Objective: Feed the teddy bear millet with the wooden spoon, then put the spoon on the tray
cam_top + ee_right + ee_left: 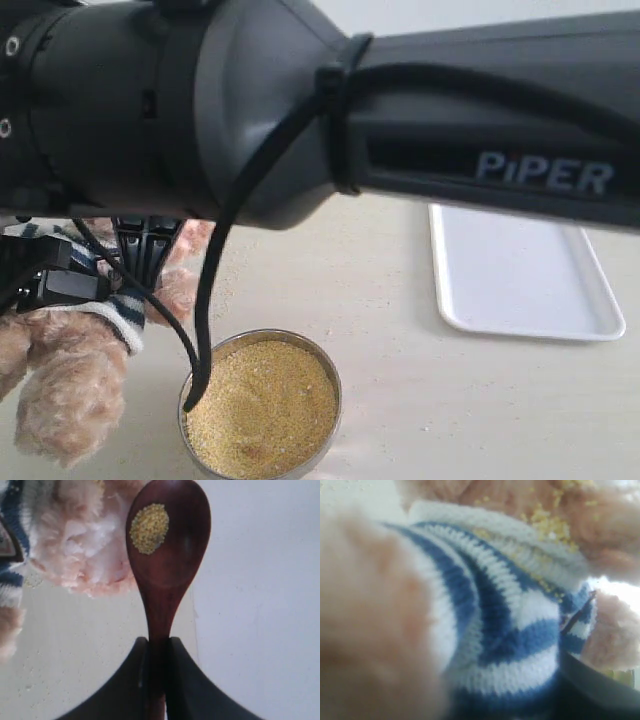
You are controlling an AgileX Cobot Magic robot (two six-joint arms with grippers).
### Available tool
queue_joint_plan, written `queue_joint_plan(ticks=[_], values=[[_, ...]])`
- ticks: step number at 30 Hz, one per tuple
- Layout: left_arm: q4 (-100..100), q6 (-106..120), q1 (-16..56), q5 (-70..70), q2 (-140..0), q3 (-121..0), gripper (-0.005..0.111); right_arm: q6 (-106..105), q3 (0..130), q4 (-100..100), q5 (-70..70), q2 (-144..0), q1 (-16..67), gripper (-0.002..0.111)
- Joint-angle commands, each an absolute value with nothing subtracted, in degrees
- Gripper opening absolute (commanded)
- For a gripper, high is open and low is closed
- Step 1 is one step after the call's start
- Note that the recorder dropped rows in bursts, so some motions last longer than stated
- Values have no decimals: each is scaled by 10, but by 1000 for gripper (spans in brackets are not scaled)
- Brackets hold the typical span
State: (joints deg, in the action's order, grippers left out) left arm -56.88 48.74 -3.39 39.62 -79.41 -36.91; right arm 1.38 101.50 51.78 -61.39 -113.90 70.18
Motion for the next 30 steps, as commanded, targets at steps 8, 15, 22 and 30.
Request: queue_joint_plan(ticks=[8, 15, 22, 30], values=[[-580, 483, -34, 406, -794, -368, 5, 27, 1018, 651, -613, -1178, 709, 0], [-585, 483, -34, 407, -794, -368, 5, 27, 1018, 718, -678, -1207, 724, 0], [-589, 483, -34, 410, -794, -368, 5, 46, 1018, 745, -700, -1214, 743, 0], [-589, 483, -34, 416, -794, -368, 5, 51, 1018, 737, -700, -1213, 743, 0]])
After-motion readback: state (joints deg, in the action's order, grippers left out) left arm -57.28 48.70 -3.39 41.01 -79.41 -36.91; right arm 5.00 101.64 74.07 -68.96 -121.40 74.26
